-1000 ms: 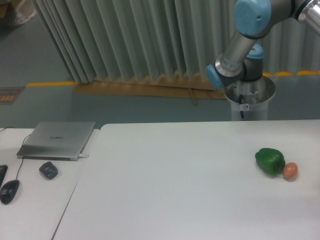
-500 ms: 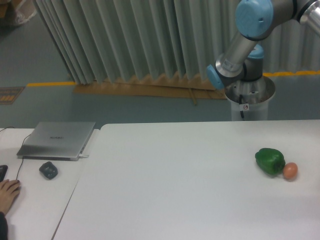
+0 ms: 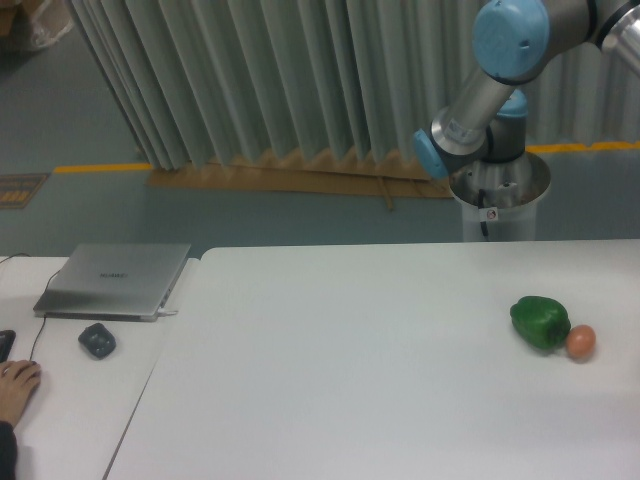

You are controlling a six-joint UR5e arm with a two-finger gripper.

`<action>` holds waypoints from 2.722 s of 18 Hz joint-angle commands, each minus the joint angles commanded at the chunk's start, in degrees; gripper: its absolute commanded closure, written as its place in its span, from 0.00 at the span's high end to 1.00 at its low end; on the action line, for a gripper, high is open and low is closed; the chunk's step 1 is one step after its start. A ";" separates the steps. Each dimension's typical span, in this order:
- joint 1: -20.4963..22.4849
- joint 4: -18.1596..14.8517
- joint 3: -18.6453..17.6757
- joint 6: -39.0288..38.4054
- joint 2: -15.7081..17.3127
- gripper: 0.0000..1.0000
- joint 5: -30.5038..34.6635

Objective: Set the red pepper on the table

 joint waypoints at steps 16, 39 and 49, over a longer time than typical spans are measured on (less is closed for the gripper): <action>0.00 -3.68 -1.05 -0.35 3.16 0.39 -1.57; -10.01 -16.88 -3.07 -15.19 12.48 0.39 -9.05; -16.70 -8.36 -3.77 -25.93 9.23 0.39 -11.16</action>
